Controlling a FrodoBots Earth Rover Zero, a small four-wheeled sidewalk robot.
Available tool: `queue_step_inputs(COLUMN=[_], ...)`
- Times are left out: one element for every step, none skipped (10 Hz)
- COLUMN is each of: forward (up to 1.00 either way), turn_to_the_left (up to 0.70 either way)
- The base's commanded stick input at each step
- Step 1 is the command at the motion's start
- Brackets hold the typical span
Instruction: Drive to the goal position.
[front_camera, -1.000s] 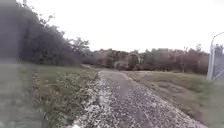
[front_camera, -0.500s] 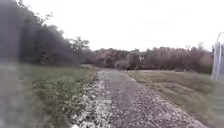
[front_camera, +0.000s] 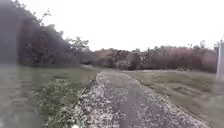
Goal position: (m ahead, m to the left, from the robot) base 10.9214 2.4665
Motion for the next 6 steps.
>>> queue_step_inputs(forward=[0.85,0.85,0.85,0.85,0.85,0.85], turn_to_the_left=[0.00,0.00,0.00,0.00,0.00,0.00])
